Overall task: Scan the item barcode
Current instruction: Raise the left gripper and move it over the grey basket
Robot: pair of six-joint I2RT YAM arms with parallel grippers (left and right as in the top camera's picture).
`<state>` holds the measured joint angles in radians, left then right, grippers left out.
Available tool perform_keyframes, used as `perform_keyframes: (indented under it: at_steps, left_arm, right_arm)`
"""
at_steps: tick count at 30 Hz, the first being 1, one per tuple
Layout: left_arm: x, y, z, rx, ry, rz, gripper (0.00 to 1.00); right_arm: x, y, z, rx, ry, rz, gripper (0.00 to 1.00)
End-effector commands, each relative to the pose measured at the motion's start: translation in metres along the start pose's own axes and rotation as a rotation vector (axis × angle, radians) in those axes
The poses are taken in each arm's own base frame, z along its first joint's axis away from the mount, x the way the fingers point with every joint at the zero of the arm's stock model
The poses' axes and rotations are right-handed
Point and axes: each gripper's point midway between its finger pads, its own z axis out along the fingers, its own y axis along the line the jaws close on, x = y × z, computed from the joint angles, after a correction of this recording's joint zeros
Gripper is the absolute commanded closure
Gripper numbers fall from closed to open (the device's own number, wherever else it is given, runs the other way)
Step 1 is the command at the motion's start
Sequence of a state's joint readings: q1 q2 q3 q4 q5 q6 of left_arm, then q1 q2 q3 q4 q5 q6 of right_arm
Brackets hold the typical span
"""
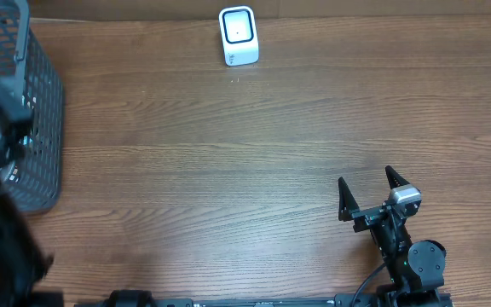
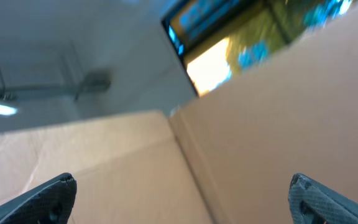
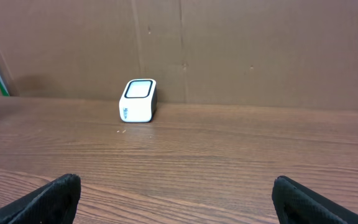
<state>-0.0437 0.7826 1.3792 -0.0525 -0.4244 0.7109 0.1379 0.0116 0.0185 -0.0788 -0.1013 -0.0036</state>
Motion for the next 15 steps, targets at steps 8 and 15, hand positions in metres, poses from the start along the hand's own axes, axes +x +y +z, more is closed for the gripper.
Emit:
perform_keyframes:
  at_steps: [8, 15]
  left_arm:
    - [0.076, -0.046, 0.051, -0.05, 0.286, 0.125, 0.0]
    - [0.107, -0.053, 0.073, -0.058, 0.372, 0.03, 0.0]
  right_arm:
    - [0.002, 0.0, 0.0, -0.002, -0.003, -0.002, 0.0]
    - [0.002, 0.0, 0.0, -0.002, -0.003, -0.002, 0.0]
